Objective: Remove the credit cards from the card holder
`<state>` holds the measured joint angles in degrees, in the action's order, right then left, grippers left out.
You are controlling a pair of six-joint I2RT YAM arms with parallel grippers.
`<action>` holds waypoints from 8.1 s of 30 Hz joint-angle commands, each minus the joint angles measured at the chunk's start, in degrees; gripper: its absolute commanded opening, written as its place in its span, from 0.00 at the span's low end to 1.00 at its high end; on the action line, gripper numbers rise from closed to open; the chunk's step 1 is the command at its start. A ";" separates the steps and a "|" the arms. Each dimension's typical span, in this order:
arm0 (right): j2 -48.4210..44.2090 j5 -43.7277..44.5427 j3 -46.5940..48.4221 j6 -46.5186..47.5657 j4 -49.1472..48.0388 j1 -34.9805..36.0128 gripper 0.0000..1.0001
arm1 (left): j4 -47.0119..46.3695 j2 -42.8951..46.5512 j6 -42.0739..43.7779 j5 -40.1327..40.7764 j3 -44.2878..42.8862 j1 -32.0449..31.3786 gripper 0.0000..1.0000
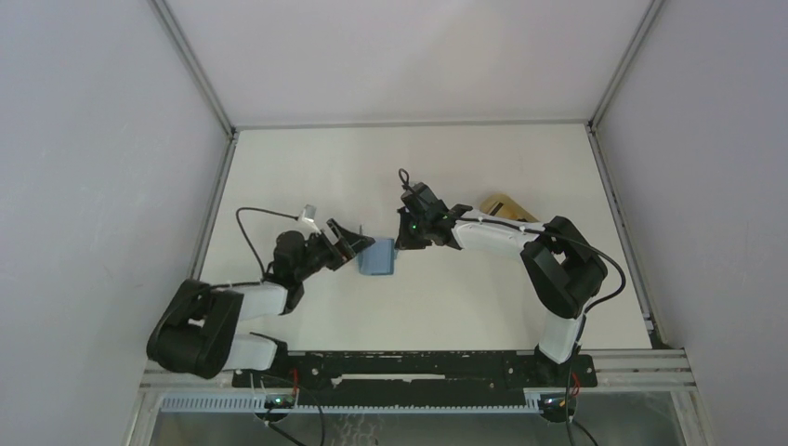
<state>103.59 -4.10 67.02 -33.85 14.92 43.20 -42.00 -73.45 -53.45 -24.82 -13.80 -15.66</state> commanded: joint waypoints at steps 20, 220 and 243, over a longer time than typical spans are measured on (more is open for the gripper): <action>-1.66 -1.95 -1.39 -0.59 -3.61 -0.56 0.00 | -27.91 -12.56 -16.98 4.00 -0.20 -6.76 1.00; 13.03 -1.90 13.67 2.99 -2.95 4.07 0.00 | -21.82 -21.55 -13.10 16.36 6.60 -6.81 0.00; 12.52 -2.53 12.69 4.15 -3.25 4.88 0.41 | -20.14 -23.41 -12.08 16.69 5.56 -7.21 0.00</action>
<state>116.97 -6.55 79.31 -30.17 13.47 47.53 -65.41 -96.16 -68.31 -9.21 -7.16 -22.61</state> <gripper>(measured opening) 0.410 0.004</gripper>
